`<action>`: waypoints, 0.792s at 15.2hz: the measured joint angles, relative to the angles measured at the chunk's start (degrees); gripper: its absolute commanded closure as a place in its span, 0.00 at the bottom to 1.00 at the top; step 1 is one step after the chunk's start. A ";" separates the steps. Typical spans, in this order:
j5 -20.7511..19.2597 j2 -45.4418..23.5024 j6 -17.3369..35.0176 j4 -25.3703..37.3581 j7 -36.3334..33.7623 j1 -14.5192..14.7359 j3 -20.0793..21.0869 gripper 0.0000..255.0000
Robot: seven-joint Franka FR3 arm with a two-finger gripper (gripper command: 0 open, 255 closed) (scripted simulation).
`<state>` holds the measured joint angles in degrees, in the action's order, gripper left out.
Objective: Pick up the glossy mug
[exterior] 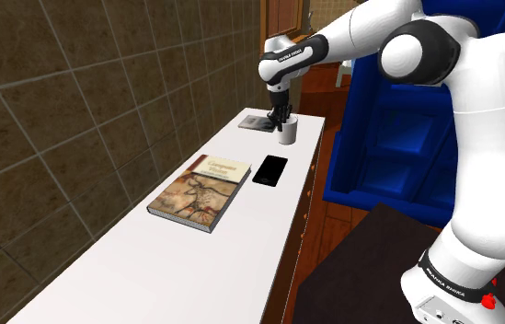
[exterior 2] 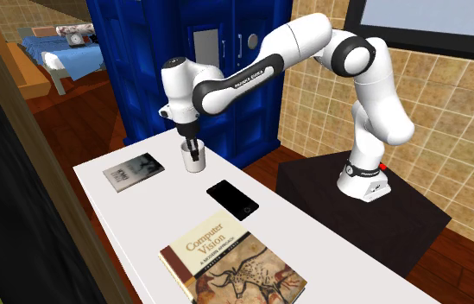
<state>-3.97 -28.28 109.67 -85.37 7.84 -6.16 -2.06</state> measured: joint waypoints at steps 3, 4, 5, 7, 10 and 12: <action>0.04 0.64 -2.02 1.42 0.25 -0.07 -0.03 1.00; 0.05 0.79 -2.85 2.09 0.33 -0.08 -0.04 1.00; 0.06 0.87 -3.51 2.69 0.40 -0.10 -0.05 1.00; 0.07 1.12 -4.86 3.77 0.46 -0.06 -0.04 1.00; 0.10 1.51 -7.11 5.64 0.51 0.02 -0.01 1.00; 0.11 1.69 -8.22 6.57 0.60 0.01 -0.02 1.00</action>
